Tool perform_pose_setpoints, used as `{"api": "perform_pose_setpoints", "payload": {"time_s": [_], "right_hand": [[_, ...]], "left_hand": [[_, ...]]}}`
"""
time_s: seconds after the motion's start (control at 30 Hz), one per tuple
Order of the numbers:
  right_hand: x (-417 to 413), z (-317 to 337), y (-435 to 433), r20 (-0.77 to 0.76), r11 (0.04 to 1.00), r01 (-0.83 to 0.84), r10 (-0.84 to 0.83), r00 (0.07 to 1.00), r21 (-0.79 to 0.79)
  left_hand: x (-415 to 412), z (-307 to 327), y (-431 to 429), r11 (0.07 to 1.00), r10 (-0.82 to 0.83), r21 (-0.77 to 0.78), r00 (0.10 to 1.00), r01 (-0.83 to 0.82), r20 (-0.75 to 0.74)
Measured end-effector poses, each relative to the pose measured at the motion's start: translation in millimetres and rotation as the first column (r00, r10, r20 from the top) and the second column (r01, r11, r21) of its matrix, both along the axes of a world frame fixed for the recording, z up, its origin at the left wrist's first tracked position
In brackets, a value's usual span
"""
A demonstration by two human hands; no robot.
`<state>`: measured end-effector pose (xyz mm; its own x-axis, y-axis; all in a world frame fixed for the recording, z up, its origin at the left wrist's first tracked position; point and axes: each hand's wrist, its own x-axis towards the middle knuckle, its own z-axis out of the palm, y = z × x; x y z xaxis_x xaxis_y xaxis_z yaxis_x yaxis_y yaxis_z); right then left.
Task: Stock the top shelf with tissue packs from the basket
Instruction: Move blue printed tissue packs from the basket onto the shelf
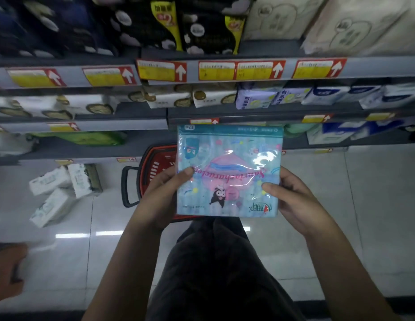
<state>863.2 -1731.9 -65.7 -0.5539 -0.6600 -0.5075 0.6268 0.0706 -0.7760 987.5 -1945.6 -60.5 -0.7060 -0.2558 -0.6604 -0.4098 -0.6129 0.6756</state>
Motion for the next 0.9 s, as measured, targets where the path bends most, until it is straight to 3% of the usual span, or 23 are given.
{"api": "perform_pose_setpoints", "payload": {"time_s": [0.4,0.9], "right_hand": [[-7,91,5,-0.083,0.999,0.007,-0.011,0.996,-0.049],[-25,188,11,-0.260,0.984,0.014,-0.061,0.964,-0.177]], "left_hand": [[-9,83,0,0.999,0.019,0.030,0.982,-0.014,-0.186],[-27,185,4,0.985,-0.123,-0.153,0.931,0.074,-0.343]]}}
